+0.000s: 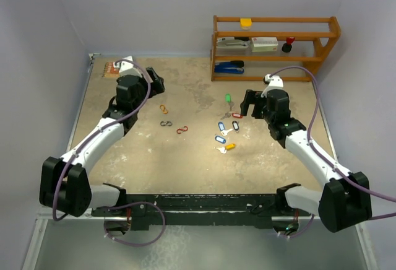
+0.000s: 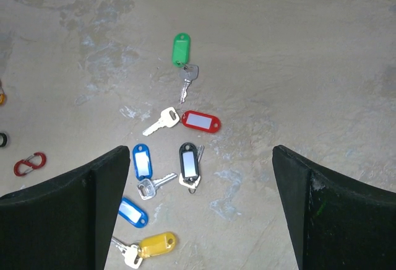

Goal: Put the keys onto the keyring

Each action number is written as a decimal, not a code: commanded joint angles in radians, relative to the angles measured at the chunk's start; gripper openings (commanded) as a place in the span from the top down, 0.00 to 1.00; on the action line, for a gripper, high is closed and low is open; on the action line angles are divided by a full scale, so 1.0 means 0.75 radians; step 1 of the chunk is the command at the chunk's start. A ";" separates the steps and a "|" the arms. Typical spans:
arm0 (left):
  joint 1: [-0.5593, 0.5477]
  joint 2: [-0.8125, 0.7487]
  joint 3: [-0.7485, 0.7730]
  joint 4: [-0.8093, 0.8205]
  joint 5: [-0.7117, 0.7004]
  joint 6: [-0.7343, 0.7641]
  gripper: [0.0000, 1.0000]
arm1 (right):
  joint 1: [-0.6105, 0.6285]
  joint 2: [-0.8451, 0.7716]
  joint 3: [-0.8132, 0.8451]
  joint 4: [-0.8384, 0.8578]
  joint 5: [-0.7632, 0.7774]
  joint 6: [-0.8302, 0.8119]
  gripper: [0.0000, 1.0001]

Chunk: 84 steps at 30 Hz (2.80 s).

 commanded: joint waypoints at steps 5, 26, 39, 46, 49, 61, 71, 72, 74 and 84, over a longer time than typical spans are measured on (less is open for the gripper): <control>-0.120 0.082 -0.087 -0.095 0.339 0.272 0.07 | -0.001 0.010 0.001 0.057 -0.035 -0.020 0.00; -0.512 0.329 -0.042 -0.245 -0.019 0.471 0.17 | 0.000 -0.014 -0.019 0.056 -0.056 -0.030 0.00; -0.522 0.415 -0.062 -0.212 -0.006 0.454 0.24 | -0.002 -0.032 -0.026 0.046 -0.042 -0.032 0.00; -0.523 0.443 -0.076 -0.173 -0.004 0.451 0.30 | -0.001 -0.030 -0.027 0.047 -0.042 -0.032 0.00; -0.523 0.462 -0.078 -0.155 -0.001 0.447 0.33 | -0.001 -0.032 -0.028 0.043 -0.041 -0.032 0.00; -0.523 0.502 -0.093 -0.106 -0.034 0.435 0.40 | -0.002 -0.045 -0.033 0.028 -0.042 -0.032 0.00; -0.521 0.536 -0.099 -0.079 -0.066 0.421 0.44 | -0.001 -0.050 -0.036 0.020 -0.055 -0.031 0.00; -0.521 0.536 -0.099 -0.079 -0.066 0.418 0.45 | -0.002 -0.052 -0.037 0.019 -0.055 -0.032 0.00; -0.520 0.539 -0.103 -0.073 -0.066 0.415 0.47 | -0.001 -0.053 -0.036 0.018 -0.057 -0.032 0.00; -0.511 0.556 -0.122 -0.071 -0.063 0.385 0.55 | -0.002 -0.063 -0.036 0.012 -0.059 -0.034 0.00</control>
